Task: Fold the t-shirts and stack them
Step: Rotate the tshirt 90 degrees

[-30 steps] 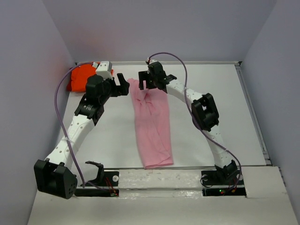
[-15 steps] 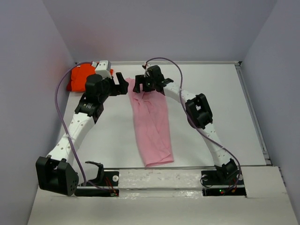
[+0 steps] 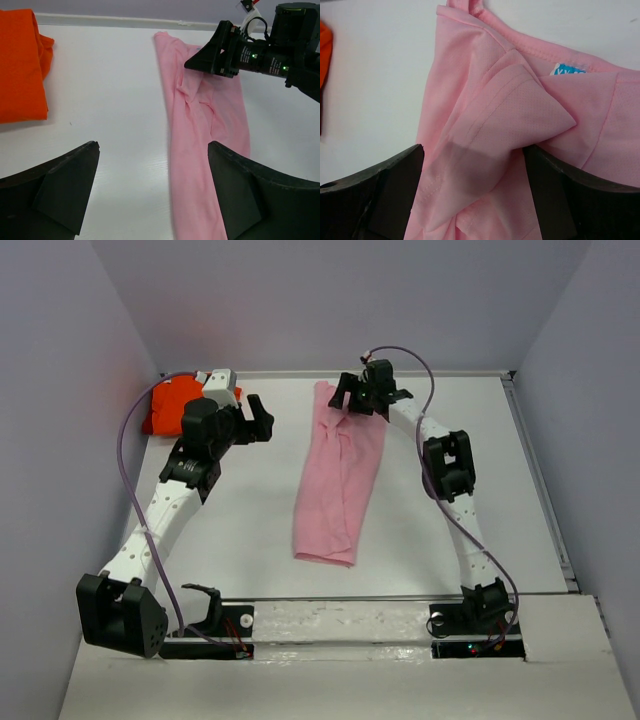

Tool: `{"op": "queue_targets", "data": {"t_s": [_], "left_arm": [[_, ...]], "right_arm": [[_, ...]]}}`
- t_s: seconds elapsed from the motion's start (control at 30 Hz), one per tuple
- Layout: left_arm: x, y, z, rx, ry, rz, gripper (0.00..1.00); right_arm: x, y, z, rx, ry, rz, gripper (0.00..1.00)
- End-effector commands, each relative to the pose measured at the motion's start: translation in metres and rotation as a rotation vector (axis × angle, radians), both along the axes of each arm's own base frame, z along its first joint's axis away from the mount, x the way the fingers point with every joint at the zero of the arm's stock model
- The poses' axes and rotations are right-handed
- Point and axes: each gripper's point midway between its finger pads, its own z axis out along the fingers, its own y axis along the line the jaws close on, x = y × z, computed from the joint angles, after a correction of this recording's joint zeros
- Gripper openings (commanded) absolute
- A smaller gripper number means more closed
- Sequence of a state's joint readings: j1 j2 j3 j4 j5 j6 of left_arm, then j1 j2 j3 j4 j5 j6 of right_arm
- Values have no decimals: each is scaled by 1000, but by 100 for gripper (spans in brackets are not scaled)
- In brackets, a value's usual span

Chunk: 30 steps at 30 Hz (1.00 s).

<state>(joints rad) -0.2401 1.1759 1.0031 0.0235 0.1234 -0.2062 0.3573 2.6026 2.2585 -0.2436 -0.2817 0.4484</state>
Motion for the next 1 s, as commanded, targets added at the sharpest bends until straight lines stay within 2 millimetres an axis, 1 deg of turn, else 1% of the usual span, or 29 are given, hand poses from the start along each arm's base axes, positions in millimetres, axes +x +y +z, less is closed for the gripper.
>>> {"op": "queue_targets", "data": {"t_s": [0.0,0.03,0.07,0.13,0.17,0.23,0.27,0.37,0.4,0.43,0.47,0.5,0.53,0.57,0.6,0.63,0.67,0.7,0.73,0.77,0.8,0.83,0.87,0.9,0.93,0.97], "left_arm": [[5,0,21,2,-69,-3,99],[6,1,19,3,-65,-1,99],[6,0,18,2,-61,-3,99],[7,-1,16,2,-55,-10,99],[8,-2,16,0,-54,-13,99],[8,-3,13,0,-48,-17,99],[8,-3,12,-1,-43,-17,99],[9,-3,10,-4,-38,-20,99],[9,-3,10,-5,-38,-20,99],[9,-4,9,-6,-36,-23,99],[9,-5,8,-6,-33,-25,99],[9,-5,7,-6,-32,-26,99],[10,-6,7,-8,-31,-29,99],[10,-6,6,-11,-29,-29,99],[11,-7,4,-13,-23,-32,99],[11,-9,-1,-15,-11,-41,99],[12,-10,-2,-18,-5,-45,99],[13,-11,-6,-20,3,-47,99],[14,-14,-12,-24,22,-59,99],[15,-16,-16,-33,32,-66,99],[15,-18,-20,-41,43,-75,99],[16,-24,-29,-53,68,-100,99],[16,-28,-33,-67,78,-113,99],[16,-31,-38,-77,93,-127,99],[15,-39,-49,-105,133,-155,99],[15,-43,-54,-132,157,-165,99]], "right_arm": [[20,-26,-4,16,22,-33,86],[23,-31,-4,25,32,-33,86],[32,-35,1,62,21,-16,86],[37,-40,5,98,17,-6,86],[40,-41,14,124,3,15,86],[39,-37,28,141,-27,49,86],[36,-32,43,157,-56,90,86],[28,-26,72,191,-101,151,86],[22,-24,101,206,-143,180,86],[18,-23,104,213,-145,194,86],[10,-21,132,230,-181,223,86],[4,-21,135,234,-172,233,86],[-1,-21,143,236,-177,242,86],[-10,-17,150,232,-181,259,86],[-16,-19,157,226,-187,261,85],[-35,-11,194,226,-239,286,86],[-49,-12,169,202,-176,271,86],[-61,-11,172,202,-177,272,85],[-80,-12,214,213,-265,276,85],[-98,-15,172,191,-168,236,85],[-110,-21,169,188,-163,220,85],[-124,-19,169,188,-175,217,85],[-156,-26,149,177,-118,190,85],[-169,-33,141,173,-104,173,85],[-183,-33,137,172,-110,170,84],[-202,-37,150,183,-139,159,84]]}}
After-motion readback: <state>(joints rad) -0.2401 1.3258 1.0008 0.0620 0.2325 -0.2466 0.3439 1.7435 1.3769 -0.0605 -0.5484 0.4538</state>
